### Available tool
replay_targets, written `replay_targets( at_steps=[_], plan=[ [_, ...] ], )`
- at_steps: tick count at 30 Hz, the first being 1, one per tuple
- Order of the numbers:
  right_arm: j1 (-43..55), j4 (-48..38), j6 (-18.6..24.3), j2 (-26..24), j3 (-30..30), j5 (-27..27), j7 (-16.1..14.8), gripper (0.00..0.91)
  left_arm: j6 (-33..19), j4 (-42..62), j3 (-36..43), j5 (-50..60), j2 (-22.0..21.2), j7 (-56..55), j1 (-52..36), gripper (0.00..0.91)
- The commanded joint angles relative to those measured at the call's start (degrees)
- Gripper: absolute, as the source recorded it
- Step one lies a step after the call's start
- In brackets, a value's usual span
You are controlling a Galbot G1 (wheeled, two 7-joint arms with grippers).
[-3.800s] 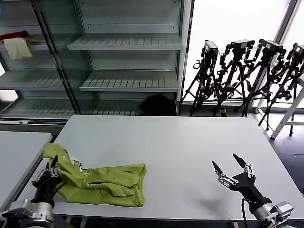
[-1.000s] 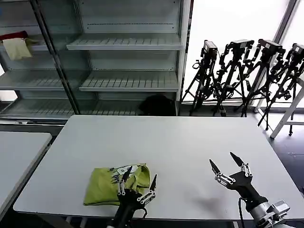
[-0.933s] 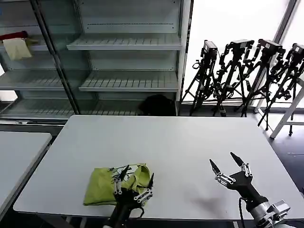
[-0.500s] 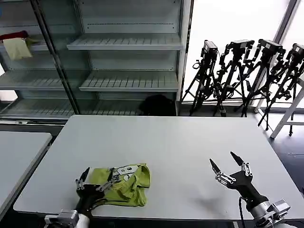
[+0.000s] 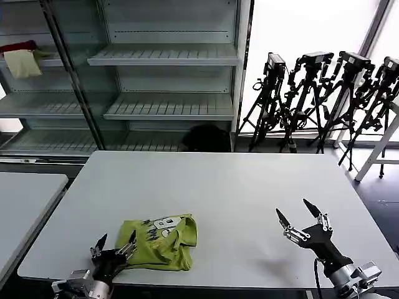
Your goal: Fold and organize the clothes.
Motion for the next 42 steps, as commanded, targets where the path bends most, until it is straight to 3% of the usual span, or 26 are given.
replay_targets(
  at_steps=[1, 11, 12, 13, 14, 16, 17, 18, 32, 36, 42],
  plan=[
    [0.1, -0.1, 0.0, 0.1, -0.2, -0.1, 0.0, 0.907, 1.1, 0.8, -1.4, -4.1, -0.7, 0.2, 0.6, 0.907],
    [-0.2, -0.2, 0.2, 0.0, 0.0, -0.1, -0.1, 0.907, -1.7, 3.2, -1.1, -7.0, -1.3, 3.9, -0.5, 0.907],
    [-0.3, -0.2, 0.2, 0.0, 0.0, -0.1, -0.1, 0.907, -1.8, 3.2, -0.9, -7.1, -1.6, 4.1, -0.5, 0.877],
    [-0.3, -0.2, 0.2, 0.0, 0.1, -0.1, -0.1, 0.907, -2.2, 3.2, -0.7, -7.2, -1.7, 4.6, -0.3, 0.816],
    [-0.3, -0.2, 0.2, 0.0, 0.1, 0.0, -0.1, 0.907, -2.8, 3.2, -0.5, -7.1, -1.8, 5.5, -0.1, 0.655],
    [-0.4, -0.2, 0.3, 0.0, 0.1, 0.0, -0.1, 0.907, -3.8, 3.1, -0.1, -7.0, -1.9, 6.1, 0.1, 0.443],
    [-0.4, -0.2, 0.3, 0.0, 0.0, 0.0, -0.1, 0.907, -3.9, 3.2, 0.0, -7.0, -2.0, 6.3, 0.2, 0.101],
    [-0.5, -0.2, 0.3, 0.0, 0.0, 0.0, -0.1, 0.907, -4.5, 3.4, 0.1, -7.0, -2.0, 6.7, 0.1, 0.02],
    [-1.5, -0.3, 1.1, -0.1, 0.3, 0.3, -0.2, 0.907, -7.5, 5.5, 0.6, -7.2, -1.1, 8.9, -0.4, 0.0],
    [-1.6, -0.2, 1.2, -0.1, 0.4, 0.3, -0.2, 0.907, -11.6, 5.4, 0.3, -5.6, -0.8, 8.6, -0.3, 0.0],
    [-1.6, 0.2, 1.2, -0.2, 0.9, 0.5, -0.3, 0.907, -13.1, 3.7, -3.9, -7.0, 2.4, 7.6, -1.2, 0.0]
  ],
)
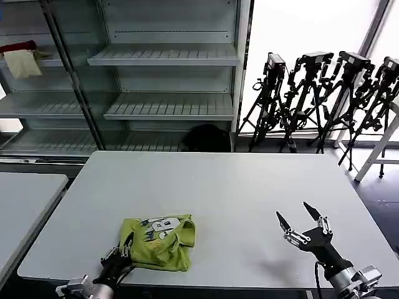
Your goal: Fold and organize the clothes.
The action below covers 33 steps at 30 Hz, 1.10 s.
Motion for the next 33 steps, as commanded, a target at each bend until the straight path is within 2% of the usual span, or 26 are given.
replay_targets(
  at_steps=[1, 7, 9, 12, 16, 19, 20, 22, 24, 28, 31, 33],
  plan=[
    [0.0, 0.3, 0.0, 0.0, 0.2, 0.1, -0.1, 0.907, -3.4, -1.1, -5.2, -1.7, 3.7, -0.2, -0.7, 0.0],
    [0.5, 0.4, 0.1, 0.0, -0.1, 0.3, -0.2, 0.907, -3.4, -1.4, -18.9, -5.2, 13.6, 1.2, 0.2, 0.0],
    [0.9, 0.3, 0.0, 0.1, -0.3, 0.3, -0.1, 0.907, -3.2, -0.5, -26.5, -6.9, 17.2, 3.0, 0.5, 0.0],
    [1.1, 0.3, 0.1, 0.0, -0.4, 0.3, -0.1, 0.907, -4.3, 1.6, -33.8, -5.3, 22.1, 6.7, 0.4, 0.0],
    [1.0, 0.4, 0.2, 0.0, -0.2, 0.4, -0.1, 0.907, -6.6, 3.8, -38.0, -2.7, 27.2, 11.7, -2.4, 0.0],
    [0.8, 0.4, 0.2, 0.1, -0.2, 0.1, 0.0, 0.907, -10.4, 5.9, -33.8, 3.6, 28.0, 17.6, -4.2, 0.0],
    [0.8, 0.5, 0.2, 0.1, -0.3, 0.0, 0.0, 0.907, -13.2, 6.4, -30.0, 10.1, 26.8, 19.7, -3.5, 0.0],
    [0.7, 0.7, 0.2, 0.3, -0.3, 0.1, -0.1, 0.907, -15.8, 8.0, -22.1, 15.7, 24.1, 22.0, -3.2, 0.0],
    [0.7, 1.1, 0.1, 0.6, -0.2, 0.3, 0.0, 0.907, -18.7, 13.5, -8.4, 21.5, 20.5, 22.0, -4.3, 0.0],
    [0.4, 1.2, 0.1, 0.3, 0.1, 0.4, -0.2, 0.907, -23.7, 21.7, 3.7, 29.1, 14.0, 22.8, -7.8, 0.0],
    [0.6, 1.0, 0.0, 0.3, -0.1, 0.4, -0.2, 0.907, -22.9, 18.8, 8.9, 28.6, 11.4, 22.7, -9.5, 0.01],
    [0.8, 1.0, -0.1, 0.2, -0.4, 0.3, -0.3, 0.907, -20.2, 15.9, 10.3, 27.0, 11.2, 21.9, -11.0, 0.01]
  ],
)
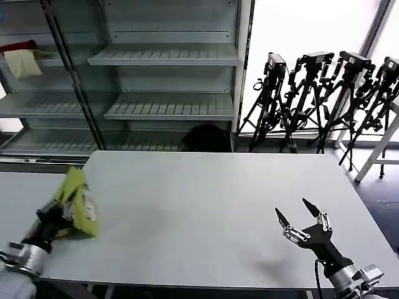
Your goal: Fold and organize the clothes.
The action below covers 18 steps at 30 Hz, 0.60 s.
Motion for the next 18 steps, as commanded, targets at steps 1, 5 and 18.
replay_targets(
  at_steps=[1, 5, 18],
  plan=[
    [0.1, 0.1, -0.1, 0.1, -0.2, -0.1, -0.1, 0.907, -2.7, 2.6, 23.2, 10.0, -5.1, 3.4, -7.2, 0.01],
    [0.4, 0.1, -0.1, 0.4, -0.6, -0.3, -0.3, 0.907, 4.3, -3.6, 25.9, 4.0, -3.1, 0.3, -11.4, 0.02],
    [1.1, 0.2, -0.5, 1.0, -0.9, -1.0, -0.3, 0.907, 18.6, -8.4, 39.5, 3.7, -1.2, -14.7, -19.6, 0.907]
  ],
)
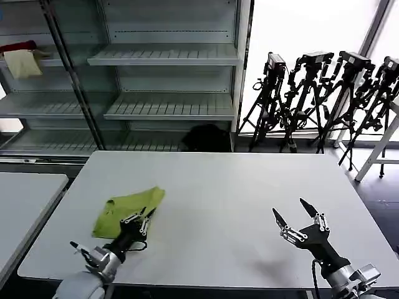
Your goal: Fold and organize the clothes.
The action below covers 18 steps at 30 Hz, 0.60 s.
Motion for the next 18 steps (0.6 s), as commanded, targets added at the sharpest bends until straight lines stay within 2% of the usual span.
replay_targets(
  at_steps=[1, 5, 7, 11, 13, 15, 16, 17, 18],
  plan=[
    [0.3, 0.1, -0.2, 0.1, -0.1, -0.1, 0.1, 0.907, 11.2, -5.6, 14.2, 1.9, -0.5, -11.8, -7.5, 0.907],
    [1.2, -0.3, -1.1, 0.3, -0.6, -0.1, 0.5, 0.907, 16.2, -14.0, 14.5, 1.9, -0.4, -16.9, -9.6, 0.907],
    [1.9, -0.2, -1.9, 0.6, -1.2, -0.1, 0.8, 0.907, 16.7, -18.0, 13.7, 0.8, 0.1, -18.9, -10.4, 0.907],
    [5.4, 0.0, -5.1, 1.4, -4.0, -0.1, 1.4, 0.907, 18.1, -25.3, 6.9, -7.7, -0.1, -22.4, -11.8, 0.907],
    [8.8, -0.3, -7.4, 2.0, -6.6, 0.0, 1.9, 0.907, 18.9, -25.9, 3.2, -7.9, -0.2, -22.7, -11.1, 0.907],
    [13.6, -0.8, -11.2, 3.9, -11.7, 0.1, 2.5, 0.907, 17.0, -24.8, -0.8, -2.2, 0.1, -21.2, -5.4, 0.907],
    [17.7, -1.1, -14.3, 5.6, -16.2, 0.0, 3.3, 0.907, 17.1, -24.3, -4.6, 3.9, -0.1, -18.7, 0.4, 0.907],
    [20.1, -1.5, -15.6, 6.2, -18.6, -0.1, 4.0, 0.907, 17.3, -24.0, -6.0, 6.6, -0.3, -15.7, 3.4, 0.907],
    [23.6, -1.8, -18.2, 7.9, -23.2, -1.0, 5.4, 0.907, 16.8, -23.7, -12.0, 8.6, -0.9, -11.0, 9.3, 0.907]
  ],
)
